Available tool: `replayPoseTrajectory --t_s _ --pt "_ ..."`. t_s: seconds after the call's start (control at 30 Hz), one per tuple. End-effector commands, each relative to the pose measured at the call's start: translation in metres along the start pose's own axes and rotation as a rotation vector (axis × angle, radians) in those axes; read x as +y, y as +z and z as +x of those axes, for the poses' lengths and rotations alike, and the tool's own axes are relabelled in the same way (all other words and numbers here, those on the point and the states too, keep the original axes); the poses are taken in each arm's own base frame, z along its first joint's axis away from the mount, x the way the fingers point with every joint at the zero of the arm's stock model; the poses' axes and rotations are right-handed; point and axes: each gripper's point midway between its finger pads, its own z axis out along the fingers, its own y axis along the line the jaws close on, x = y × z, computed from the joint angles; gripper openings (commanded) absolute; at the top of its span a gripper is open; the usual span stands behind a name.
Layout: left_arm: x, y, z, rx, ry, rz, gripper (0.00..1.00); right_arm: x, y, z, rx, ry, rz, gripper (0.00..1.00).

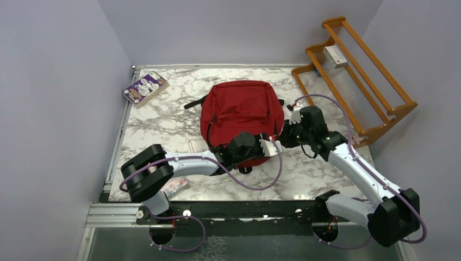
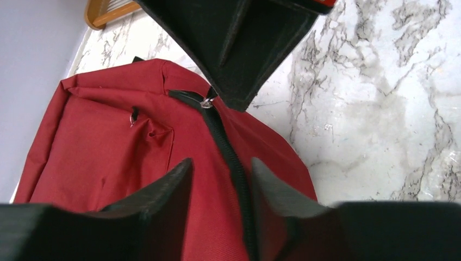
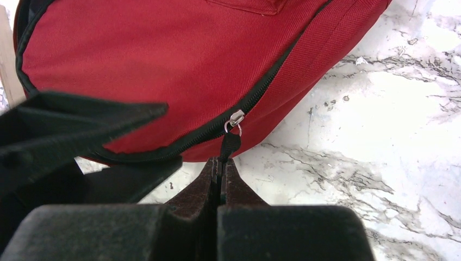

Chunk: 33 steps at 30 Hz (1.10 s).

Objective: Pack the student bag
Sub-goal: Unzip the student bag at the center of the board.

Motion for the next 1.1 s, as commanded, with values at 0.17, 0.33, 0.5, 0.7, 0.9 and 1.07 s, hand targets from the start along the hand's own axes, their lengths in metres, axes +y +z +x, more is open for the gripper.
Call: replayPoseTrajectory --t_s 0.17,0.33,0.5,0.7,0.9,1.07 --pt "-0.014 -0.003 0.001 -0.026 -0.063 0.034 0.01 -0.01 -0.007 0.0 0.009 0.036 0.071 0.01" --pt "-0.027 -0.01 0.003 -0.043 -0.066 0.095 0.0 -0.035 -0.005 -0.002 0.027 0.067 0.225 0.01" --pt "-0.04 -0.013 0.004 -0.056 -0.082 0.153 0.0 -0.066 0.001 -0.017 0.018 0.058 0.402 0.01" --pt "-0.043 -0.014 0.003 -0.062 -0.086 0.171 0.0 -0.084 0.014 -0.027 0.067 0.039 0.505 0.0" --pt "-0.046 -0.015 0.007 -0.056 -0.073 0.176 0.0 -0.101 0.017 -0.04 0.053 0.018 0.598 0.01" --pt "-0.046 -0.018 0.008 -0.054 -0.069 0.175 0.0 -0.116 0.022 -0.05 0.046 0.028 0.644 0.01"
